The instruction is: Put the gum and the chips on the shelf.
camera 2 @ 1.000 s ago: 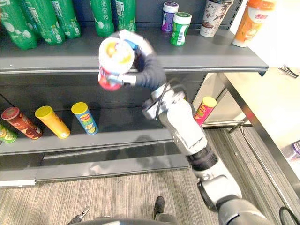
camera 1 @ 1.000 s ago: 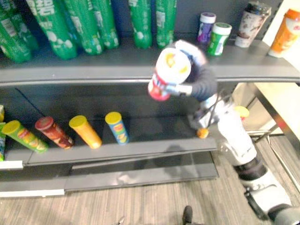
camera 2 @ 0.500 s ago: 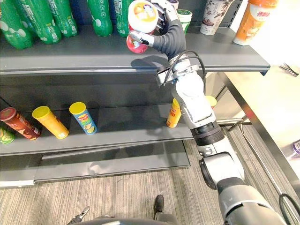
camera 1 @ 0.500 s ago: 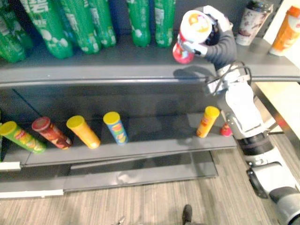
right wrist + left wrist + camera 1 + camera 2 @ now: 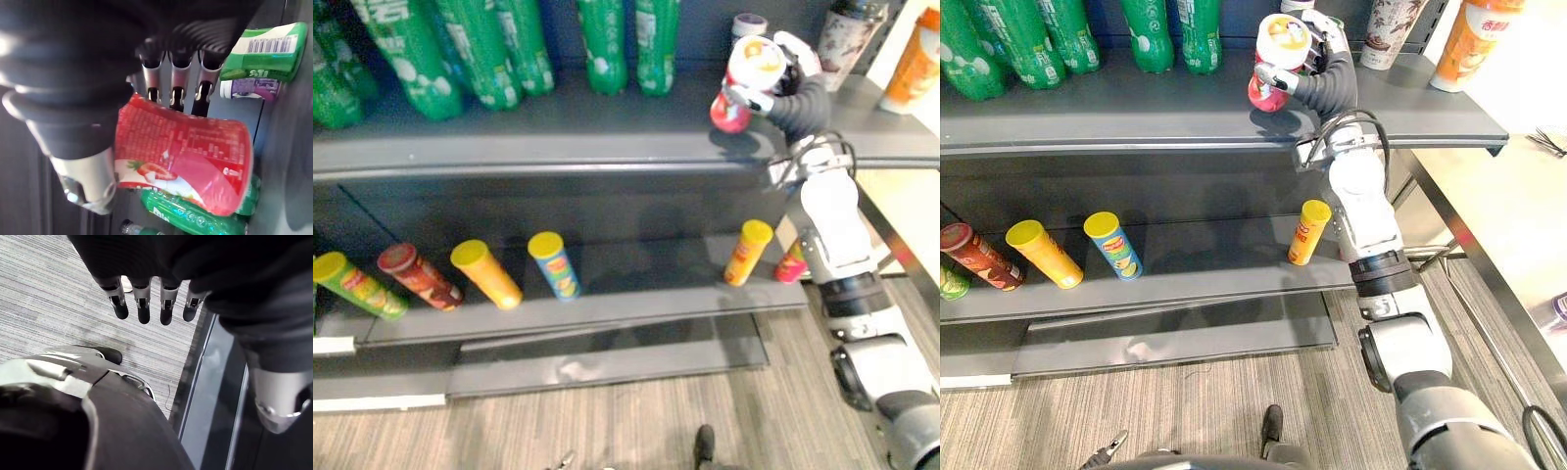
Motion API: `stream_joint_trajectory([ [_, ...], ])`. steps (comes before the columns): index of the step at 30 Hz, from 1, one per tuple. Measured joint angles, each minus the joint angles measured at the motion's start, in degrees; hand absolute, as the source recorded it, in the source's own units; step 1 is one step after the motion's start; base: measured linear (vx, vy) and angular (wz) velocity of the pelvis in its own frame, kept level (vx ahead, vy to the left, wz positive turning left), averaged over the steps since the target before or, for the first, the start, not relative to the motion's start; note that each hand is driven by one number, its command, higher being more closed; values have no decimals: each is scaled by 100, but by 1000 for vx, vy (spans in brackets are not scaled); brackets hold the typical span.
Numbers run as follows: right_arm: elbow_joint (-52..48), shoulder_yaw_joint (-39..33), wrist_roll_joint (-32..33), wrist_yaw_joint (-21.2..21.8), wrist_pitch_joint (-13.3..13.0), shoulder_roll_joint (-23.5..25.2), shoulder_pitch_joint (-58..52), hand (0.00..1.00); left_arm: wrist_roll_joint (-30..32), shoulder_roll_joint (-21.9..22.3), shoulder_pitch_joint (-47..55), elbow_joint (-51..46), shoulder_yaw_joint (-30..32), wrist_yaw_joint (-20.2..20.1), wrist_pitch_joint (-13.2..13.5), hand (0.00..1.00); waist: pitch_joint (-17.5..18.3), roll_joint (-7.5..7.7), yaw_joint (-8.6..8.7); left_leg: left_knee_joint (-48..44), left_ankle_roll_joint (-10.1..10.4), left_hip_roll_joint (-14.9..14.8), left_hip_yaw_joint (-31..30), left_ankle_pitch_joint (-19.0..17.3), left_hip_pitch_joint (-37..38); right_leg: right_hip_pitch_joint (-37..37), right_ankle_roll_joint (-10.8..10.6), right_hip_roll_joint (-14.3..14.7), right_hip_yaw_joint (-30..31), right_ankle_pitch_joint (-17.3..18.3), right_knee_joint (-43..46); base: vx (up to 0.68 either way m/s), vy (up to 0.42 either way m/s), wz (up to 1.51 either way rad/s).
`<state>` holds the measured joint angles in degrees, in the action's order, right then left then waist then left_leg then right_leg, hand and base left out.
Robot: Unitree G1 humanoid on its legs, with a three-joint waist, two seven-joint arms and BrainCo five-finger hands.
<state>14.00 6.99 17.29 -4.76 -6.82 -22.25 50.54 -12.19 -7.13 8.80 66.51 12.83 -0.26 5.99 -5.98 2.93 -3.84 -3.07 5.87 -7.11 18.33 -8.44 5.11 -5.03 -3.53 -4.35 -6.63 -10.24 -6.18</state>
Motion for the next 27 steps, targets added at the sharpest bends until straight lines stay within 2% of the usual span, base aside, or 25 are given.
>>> stream_joint_trajectory([
  [8, 45, -202, -159, 28, 49, -67, -109, 100, 2, 2, -1, -105, -67, 0, 2, 0, -114, -7, 2, 21, 3, 14, 13, -2, -16, -39, 0, 1, 13, 0, 0, 0, 0, 0],
  [16, 12, -663, -162, 24, -121, -204, -479, 100, 6, 15, 13, -135, -181, -3, 4, 0, -117, 5, 10, 102, 0, 78, 14, -2, 56, -4, -5, -45, 8, 3, 0, 0, 0, 0],
  [27, -192, -903, -172, 15, -148, -212, -861, 100, 223, -10, 60, -251, -224, -4, 7, 0, -125, 52, 29, 102, 0, 83, 37, -3, 108, 36, -10, -82, 29, 8, -1, -3, -1, 0],
])
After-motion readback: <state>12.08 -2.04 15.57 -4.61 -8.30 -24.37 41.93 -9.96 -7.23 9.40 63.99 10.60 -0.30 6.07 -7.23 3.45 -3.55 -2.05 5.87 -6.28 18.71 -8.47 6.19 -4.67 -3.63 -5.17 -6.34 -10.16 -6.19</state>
